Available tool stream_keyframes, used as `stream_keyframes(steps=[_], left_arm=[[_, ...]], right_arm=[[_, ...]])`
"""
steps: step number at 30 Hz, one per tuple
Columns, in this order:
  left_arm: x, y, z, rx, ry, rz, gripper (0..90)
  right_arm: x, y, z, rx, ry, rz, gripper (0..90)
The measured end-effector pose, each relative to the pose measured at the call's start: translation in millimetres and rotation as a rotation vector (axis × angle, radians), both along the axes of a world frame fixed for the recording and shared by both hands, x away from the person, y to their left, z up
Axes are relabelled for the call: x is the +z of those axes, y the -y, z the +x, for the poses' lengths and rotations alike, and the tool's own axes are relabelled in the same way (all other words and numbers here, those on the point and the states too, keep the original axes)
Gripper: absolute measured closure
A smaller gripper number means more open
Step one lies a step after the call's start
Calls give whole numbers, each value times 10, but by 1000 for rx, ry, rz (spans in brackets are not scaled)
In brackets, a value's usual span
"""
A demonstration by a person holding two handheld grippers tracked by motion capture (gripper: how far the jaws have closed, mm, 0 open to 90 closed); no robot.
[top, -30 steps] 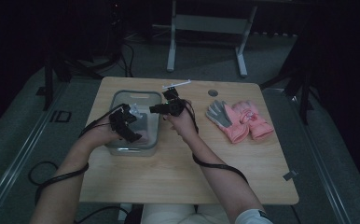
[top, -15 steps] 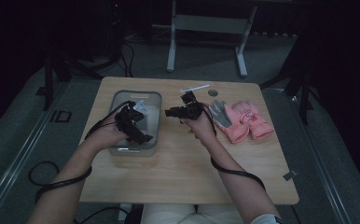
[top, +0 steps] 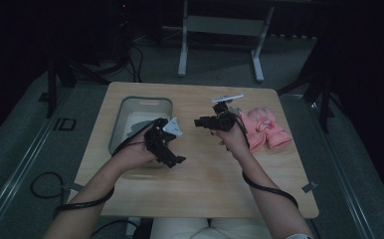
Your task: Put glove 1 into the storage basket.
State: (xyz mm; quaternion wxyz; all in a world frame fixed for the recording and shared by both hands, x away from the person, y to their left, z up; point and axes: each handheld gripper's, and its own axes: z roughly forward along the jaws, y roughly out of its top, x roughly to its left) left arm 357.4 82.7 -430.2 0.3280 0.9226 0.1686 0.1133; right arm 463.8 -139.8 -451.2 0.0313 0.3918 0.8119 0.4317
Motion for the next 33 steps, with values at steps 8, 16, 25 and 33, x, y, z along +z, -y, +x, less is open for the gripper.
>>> stream_keyframes(steps=[8, 16, 25, 33], left_arm=[[-144, 269, -201, -78, 8, 2, 21], [-349, 465, -369, -134, -42, -27, 21], [-661, 624, -512, -165, -69, 5, 21], [-883, 546, -605, -107, -49, -59, 21]], right_arm=[[27, 292, -70, -33, 74, -85, 604], [4, 619, -129, -75, 112, -128, 589], [-70, 1088, -106, -137, 176, -178, 577], [-55, 1367, 16, -169, 194, -179, 615]])
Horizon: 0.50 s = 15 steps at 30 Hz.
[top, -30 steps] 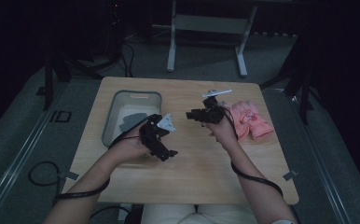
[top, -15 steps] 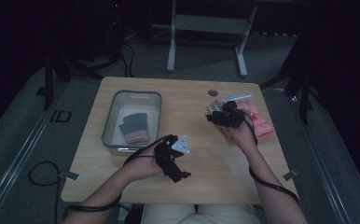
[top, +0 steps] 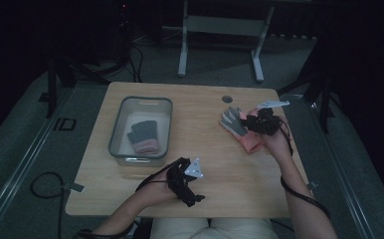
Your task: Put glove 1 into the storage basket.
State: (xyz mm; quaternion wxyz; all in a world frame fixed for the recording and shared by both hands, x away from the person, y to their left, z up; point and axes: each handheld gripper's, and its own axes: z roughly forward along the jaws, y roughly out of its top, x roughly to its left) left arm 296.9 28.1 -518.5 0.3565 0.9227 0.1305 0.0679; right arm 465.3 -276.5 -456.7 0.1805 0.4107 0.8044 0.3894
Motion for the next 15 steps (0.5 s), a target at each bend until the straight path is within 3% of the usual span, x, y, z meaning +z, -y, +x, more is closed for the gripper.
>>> stream_keyframes(steps=[3, 5, 6, 7, 10, 15], left_arm=[[-141, -79, -130, 84, 33, -66, 21], [-165, -98, -155, 101, 43, -77, 21], [-209, -131, -215, 126, 82, -107, 21], [-225, -141, -236, 127, 84, -118, 21], [-258, -162, -254, 126, 64, -135, 21], [-300, -148, -255, 116, 21, -168, 21]], right_arm=[[-45, -28, 90, 42, -4, -47, 647], [-73, -39, 124, 47, -12, -66, 649], [-138, -64, 185, 49, -41, -119, 670], [-171, -75, 209, 51, -56, -139, 679], [-274, -103, 277, 66, -72, -202, 679], [-391, -125, 385, 99, -91, -218, 634]])
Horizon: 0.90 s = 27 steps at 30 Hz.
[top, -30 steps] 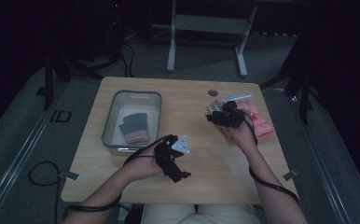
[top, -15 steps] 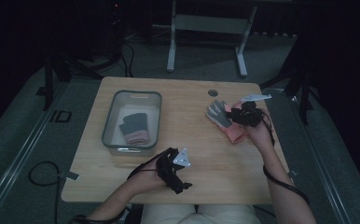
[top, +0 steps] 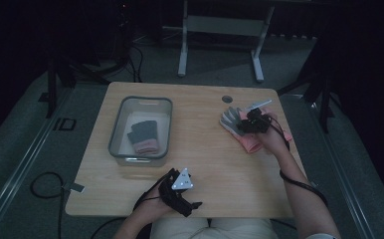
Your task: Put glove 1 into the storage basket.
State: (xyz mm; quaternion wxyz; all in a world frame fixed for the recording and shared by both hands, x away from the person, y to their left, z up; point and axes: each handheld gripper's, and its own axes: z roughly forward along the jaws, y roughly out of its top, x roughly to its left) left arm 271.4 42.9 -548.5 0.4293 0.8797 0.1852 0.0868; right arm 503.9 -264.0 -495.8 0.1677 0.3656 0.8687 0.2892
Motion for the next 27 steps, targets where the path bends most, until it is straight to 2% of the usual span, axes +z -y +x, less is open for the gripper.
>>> stream_keyframes(steps=[2, 3, 5, 8, 13, 14, 15, 16, 17, 20, 23, 27], left_arm=[[5, 16, 1, -14, 1, 4, 21], [18, 51, -7, -20, 20, 22, 21], [23, 55, -13, -19, 25, 6, 21], [7, 25, -9, -2, 27, 4, 21], [-13, -27, -5, 19, 30, 2, 21], [-13, -27, -5, 19, 30, 2, 21], [-13, -27, -5, 19, 30, 2, 21], [-18, -32, -13, 23, 31, 4, 21], [-21, -32, -15, 23, 33, 8, 21], [-29, -32, -25, 26, 37, 21, 21], [-25, -45, -41, 23, 34, 14, 21], [-11, -63, -50, 29, 48, -1, 21]], right_arm=[[-75, -19, 51, 2, -25, -18, 621], [-122, -38, 68, 13, -33, -37, 621], [-202, -68, 84, 24, -45, -81, 635], [-283, -51, 109, 13, -68, -59, 676], [-271, -51, 85, -65, -97, -27, 811], [-271, -51, 85, -65, -97, -27, 811], [-249, -51, 75, -92, -105, -8, 811], [-165, -56, 18, -139, -95, 38, 869], [-124, -63, -18, -148, -92, 57, 871], [79, -94, -195, -190, -59, 155, 878], [297, -131, -403, -235, -23, 258, 879], [553, -178, -717, -290, 28, 353, 878]])
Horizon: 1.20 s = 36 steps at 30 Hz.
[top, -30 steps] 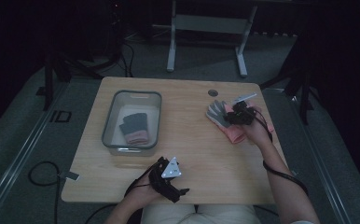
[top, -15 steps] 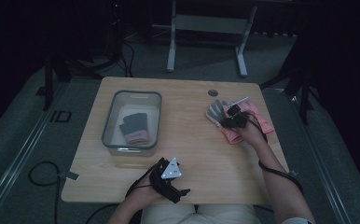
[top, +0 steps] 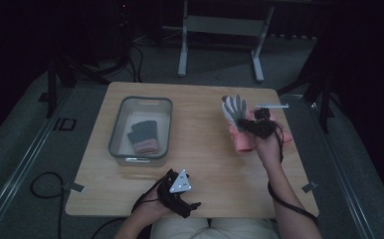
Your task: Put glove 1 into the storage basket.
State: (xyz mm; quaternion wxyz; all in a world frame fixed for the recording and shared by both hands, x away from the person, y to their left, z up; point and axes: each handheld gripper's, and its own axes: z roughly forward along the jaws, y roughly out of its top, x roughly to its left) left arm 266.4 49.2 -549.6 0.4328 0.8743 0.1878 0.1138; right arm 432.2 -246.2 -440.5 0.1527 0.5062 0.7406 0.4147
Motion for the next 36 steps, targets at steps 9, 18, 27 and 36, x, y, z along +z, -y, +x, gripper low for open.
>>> stream_keyframes(steps=[9, 18, 27, 36], left_arm=[[-12, -23, 8, 0, 8, 5, 21], [-34, -26, 3, -12, -3, 6, 21], [-56, -31, 3, -21, -6, 10, 21], [-45, -36, 0, -32, -5, -6, 21]], right_arm=[[-65, -99, -544, -127, -3, 67, 878], [-525, -364, -574, -107, -109, 26, 878], [-778, -584, -358, -136, -174, 25, 872], [-869, -697, -254, -133, -204, 12, 810]])
